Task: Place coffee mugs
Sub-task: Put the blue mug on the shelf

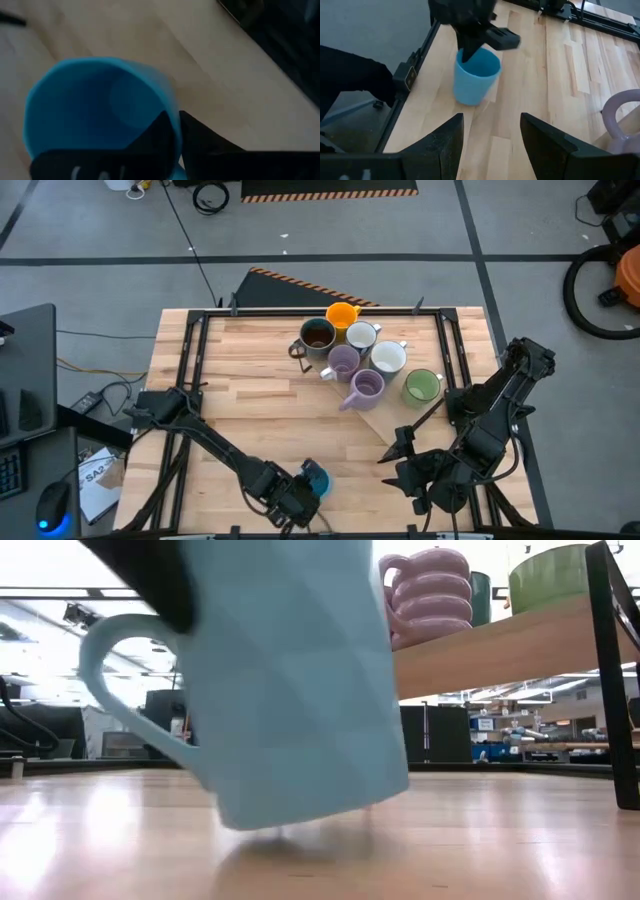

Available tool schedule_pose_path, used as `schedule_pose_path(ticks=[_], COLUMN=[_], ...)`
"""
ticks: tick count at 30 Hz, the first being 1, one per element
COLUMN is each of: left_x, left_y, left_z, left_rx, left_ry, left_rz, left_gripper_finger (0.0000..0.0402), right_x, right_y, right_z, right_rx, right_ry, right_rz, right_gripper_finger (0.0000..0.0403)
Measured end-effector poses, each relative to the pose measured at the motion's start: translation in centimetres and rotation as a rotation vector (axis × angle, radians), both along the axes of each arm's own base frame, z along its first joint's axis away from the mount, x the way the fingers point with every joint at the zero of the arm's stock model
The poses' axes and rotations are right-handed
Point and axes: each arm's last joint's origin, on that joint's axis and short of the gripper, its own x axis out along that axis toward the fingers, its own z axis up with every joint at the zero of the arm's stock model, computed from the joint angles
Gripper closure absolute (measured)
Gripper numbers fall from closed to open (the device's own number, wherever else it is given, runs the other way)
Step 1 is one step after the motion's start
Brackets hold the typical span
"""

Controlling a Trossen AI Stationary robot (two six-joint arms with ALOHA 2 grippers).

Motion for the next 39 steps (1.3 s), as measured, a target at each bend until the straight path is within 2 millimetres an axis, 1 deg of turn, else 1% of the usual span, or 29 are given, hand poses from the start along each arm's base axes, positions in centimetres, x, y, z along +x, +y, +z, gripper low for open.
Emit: schedule_pose_path(ticks=[3, 7, 12, 15, 20, 24, 25, 27, 33, 39], left_x=[0.7, 1.6, 2.6, 3.5, 4.8, 6.0, 6.3, 6.9, 8.0, 8.3], left_y=[0.5, 1.2, 2.3, 3.1, 4.8, 5.2, 5.1, 5.0, 5.1, 5.1], left_z=[0.1, 0.3, 0.5, 0.7, 1.2, 2.4, 2.4, 2.3, 0.9, 0.4], left_rx=[-0.09, -0.183, -0.272, -0.319, -0.339, -0.32, -0.312, -0.292, -0.199, -0.169], left_ry=[-0.011, -0.032, -0.05, -0.077, -0.059, -0.08, -0.079, -0.067, 0.047, 0.079], left_rz=[0.12, 0.263, 0.411, 0.469, 0.508, 0.48, 0.472, 0.461, 0.479, 0.488], left_gripper_finger=[0.0361, 0.0365, 0.0366, 0.0365, 0.0368, 0.0369, 0.037, 0.037, 0.0368, 0.0367], right_x=[0.0, 0.0, 0.0, 0.0, 0.1, 0.1, 0.1, 0.1, -0.3, -0.5], right_y=[0.0, 0.0, 0.0, 0.1, 0.1, 0.0, 0.0, 0.0, 0.1, 0.3], right_z=[0.0, 0.0, 0.0, 0.1, 0.1, 0.0, 0.0, 0.0, -0.1, -0.1], right_rx=[0.003, 0.003, 0.003, 0.004, 0.001, 0.0, 0.0, -0.003, 0.005, 0.008], right_ry=[-0.002, -0.002, -0.002, -0.006, -0.007, -0.007, -0.007, -0.006, 0.005, 0.002], right_rz=[0.0, 0.0, 0.0, 0.003, 0.006, 0.006, 0.005, -0.001, -0.014, -0.024], right_gripper_finger=[0.0202, 0.0202, 0.0202, 0.0202, 0.0202, 0.0202, 0.0202, 0.0202, 0.0202, 0.0202])
